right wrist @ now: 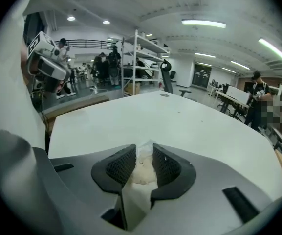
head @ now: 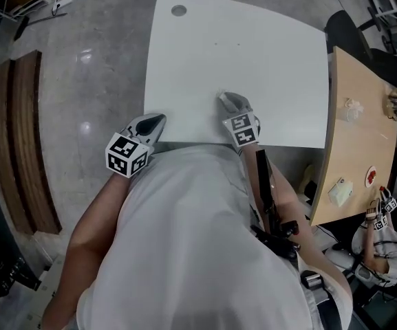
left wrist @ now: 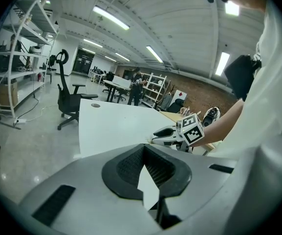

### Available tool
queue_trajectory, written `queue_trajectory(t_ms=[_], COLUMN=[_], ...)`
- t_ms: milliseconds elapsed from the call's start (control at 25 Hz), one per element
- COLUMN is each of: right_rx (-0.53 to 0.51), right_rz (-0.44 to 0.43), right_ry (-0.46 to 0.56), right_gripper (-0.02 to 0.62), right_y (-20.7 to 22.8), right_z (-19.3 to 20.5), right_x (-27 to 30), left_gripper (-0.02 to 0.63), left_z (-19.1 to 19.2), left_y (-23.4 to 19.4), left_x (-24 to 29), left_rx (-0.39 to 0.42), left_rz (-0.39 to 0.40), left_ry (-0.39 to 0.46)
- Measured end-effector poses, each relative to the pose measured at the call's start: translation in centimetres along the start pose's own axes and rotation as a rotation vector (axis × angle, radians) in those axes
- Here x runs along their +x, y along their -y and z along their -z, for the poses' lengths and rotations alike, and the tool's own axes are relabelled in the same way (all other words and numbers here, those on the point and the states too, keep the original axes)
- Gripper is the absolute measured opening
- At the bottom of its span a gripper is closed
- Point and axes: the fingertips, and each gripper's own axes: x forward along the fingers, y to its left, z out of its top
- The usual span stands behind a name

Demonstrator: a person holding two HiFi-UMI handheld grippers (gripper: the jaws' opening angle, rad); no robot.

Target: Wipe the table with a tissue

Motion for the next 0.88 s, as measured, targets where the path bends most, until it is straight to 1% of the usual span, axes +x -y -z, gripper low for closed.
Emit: queue_trajectory(t_ms=[120,160,200,240,280,360,480,600,720,800,880], right_rx=[-0.071,-0.066,-0.040,0.005,0.059,0.163,0.255,0.333,0.364,0.342,0.308], right_rz=[-0.124,-0.157,-0.167,-0.150,-0.112,-0.013,0.119,0.220,0.268,0.258,0.243], right_ry=[0.004,0.015,0.036,0.062,0.084,0.103,0.068,0.031,0.008,0.007,0.018], right_gripper=[0.107,0.109,0.109,0.109,0.109,0.109,0.109,0.109,0.109,0.109,0.109], right_y=[-3.1,-3.6,-3.5,-2.8,-1.7,1.2,4.9,7.1,7.2,6.7,7.0], right_z=[-0.9,-1.1,-1.3,-1.4,-1.3,-0.5,2.5,5.2,5.8,4.8,4.0], right_x=[0.3,-0.1,-0.7,-1.4,-2.3,-4.3,-7.5,-10.2,-12.2,-11.8,-11.3], left_gripper=[0.005,0.006,0.005,0.005,0.006,0.005,0.005,0.005,0.006,0.005,0.005], left_z=[0.0,-0.1,-0.2,-0.3,-0.5,-0.6,-0.5,-0.6,-1.2,-1.8,-1.9], left_y=[0.3,0.4,0.5,0.6,0.6,0.7,1.3,1.9,2.4,2.0,1.9], left_x=[0.3,0.5,0.7,0.9,1.0,1.3,1.9,2.6,2.3,1.5,2.0], left_rx=[0.001,0.001,0.003,0.005,0.007,0.013,0.023,0.035,0.043,0.050,0.055], left_rz=[0.006,0.011,0.018,0.026,0.034,0.053,0.087,0.129,0.171,0.171,0.165], left_ry=[0.000,0.002,0.005,0.008,0.011,0.013,0.010,0.006,-0.003,-0.003,0.006])
